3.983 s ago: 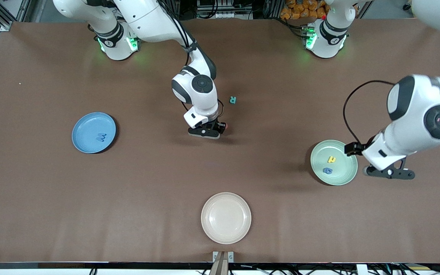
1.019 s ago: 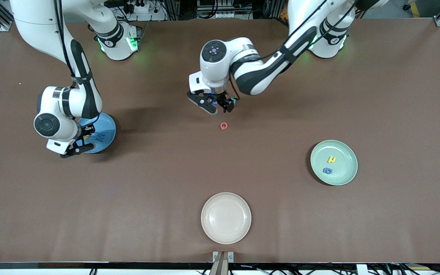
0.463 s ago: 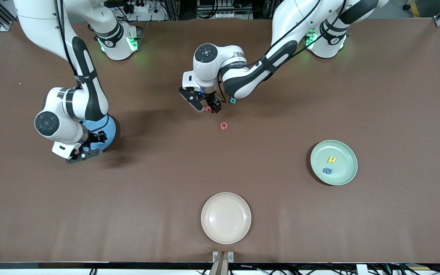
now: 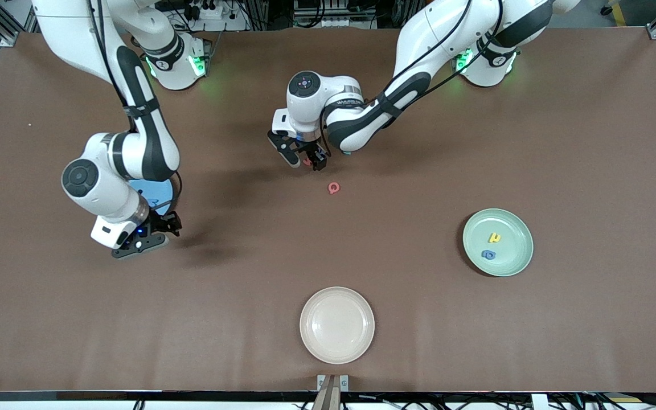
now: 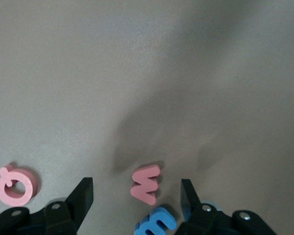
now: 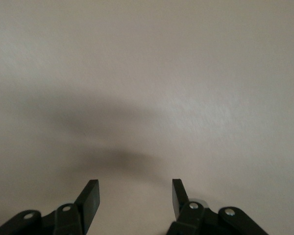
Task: Sort uppercase to blue plate, lowercase to green plate
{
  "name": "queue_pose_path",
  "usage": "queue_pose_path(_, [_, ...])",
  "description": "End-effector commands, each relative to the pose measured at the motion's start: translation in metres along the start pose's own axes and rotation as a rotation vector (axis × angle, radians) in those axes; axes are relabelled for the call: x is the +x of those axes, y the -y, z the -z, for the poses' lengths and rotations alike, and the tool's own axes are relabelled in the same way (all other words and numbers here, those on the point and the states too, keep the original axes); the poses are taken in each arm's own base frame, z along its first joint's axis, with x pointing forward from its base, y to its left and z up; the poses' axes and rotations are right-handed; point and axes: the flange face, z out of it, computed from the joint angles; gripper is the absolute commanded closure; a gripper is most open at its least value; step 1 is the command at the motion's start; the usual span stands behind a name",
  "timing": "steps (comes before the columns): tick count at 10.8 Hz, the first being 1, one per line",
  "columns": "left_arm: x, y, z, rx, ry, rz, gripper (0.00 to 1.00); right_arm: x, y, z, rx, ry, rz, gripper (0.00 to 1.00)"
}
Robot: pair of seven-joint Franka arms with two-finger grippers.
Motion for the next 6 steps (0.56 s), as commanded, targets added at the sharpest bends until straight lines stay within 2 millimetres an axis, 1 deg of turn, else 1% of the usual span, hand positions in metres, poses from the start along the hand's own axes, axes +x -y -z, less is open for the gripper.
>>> queue_pose_path(1, [0.005, -0.001, -0.005, 0.014, -0.020, -0.037, 0.25, 0.011, 0.030, 0.006, 0.026, -0.055, -0.052, 0.31])
queue_pose_path(2, [0.002, -0.007, -0.013, 0.031, -0.021, -0.064, 0.28, 0.018, 0.039, 0.007, 0.026, -0.076, -0.042, 0.31])
queue_pose_path(3, [0.001, -0.008, -0.018, 0.046, -0.024, -0.073, 0.29, 0.023, 0.045, 0.004, 0.015, -0.105, -0.030, 0.31])
queue_pose_path(5, [0.001, -0.011, -0.019, 0.049, -0.028, -0.080, 0.31, 0.023, 0.047, -0.006, 0.005, -0.110, -0.026, 0.29])
queue_pose_path(6, [0.001, -0.012, -0.019, 0.051, -0.029, -0.082, 0.32, 0.023, 0.048, -0.007, 0.007, -0.110, -0.031, 0.29])
